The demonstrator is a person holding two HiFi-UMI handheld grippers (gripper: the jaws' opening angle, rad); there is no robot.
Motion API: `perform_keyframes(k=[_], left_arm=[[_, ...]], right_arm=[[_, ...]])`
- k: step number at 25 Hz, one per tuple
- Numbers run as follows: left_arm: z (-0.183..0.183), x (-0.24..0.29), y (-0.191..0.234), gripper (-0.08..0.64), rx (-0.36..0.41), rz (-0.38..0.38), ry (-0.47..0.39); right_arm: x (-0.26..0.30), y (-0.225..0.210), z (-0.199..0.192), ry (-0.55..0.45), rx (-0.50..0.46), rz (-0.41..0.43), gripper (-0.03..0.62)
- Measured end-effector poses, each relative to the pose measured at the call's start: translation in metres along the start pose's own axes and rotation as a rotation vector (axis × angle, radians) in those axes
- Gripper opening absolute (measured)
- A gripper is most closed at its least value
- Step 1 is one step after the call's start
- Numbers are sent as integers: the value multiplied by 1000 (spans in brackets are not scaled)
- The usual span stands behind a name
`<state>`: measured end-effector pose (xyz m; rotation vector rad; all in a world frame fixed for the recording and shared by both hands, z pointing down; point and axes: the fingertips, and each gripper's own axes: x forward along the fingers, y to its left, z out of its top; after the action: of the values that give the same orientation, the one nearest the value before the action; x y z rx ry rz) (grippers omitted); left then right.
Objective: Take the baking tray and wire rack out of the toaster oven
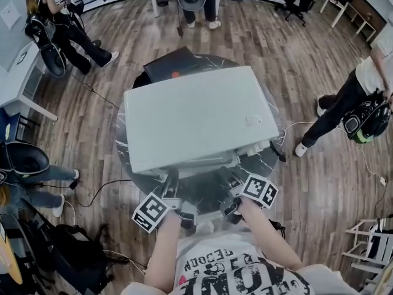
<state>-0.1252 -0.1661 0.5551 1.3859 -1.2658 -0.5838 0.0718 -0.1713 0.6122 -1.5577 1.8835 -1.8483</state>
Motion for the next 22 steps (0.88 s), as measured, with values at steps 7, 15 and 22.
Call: perform_keyframes(k=[7,15,22], left_arm=[[-11,-14,8,11,-23,2,29],[-26,-19,23,21,-57,10,50],[-21,-23,23,43,6,8,41]], right_arm=[[18,-26,9,-76,85,-34,230],[10,-25,26,-145,43,-2,123],[1,-23,18,-125,51,7,118]])
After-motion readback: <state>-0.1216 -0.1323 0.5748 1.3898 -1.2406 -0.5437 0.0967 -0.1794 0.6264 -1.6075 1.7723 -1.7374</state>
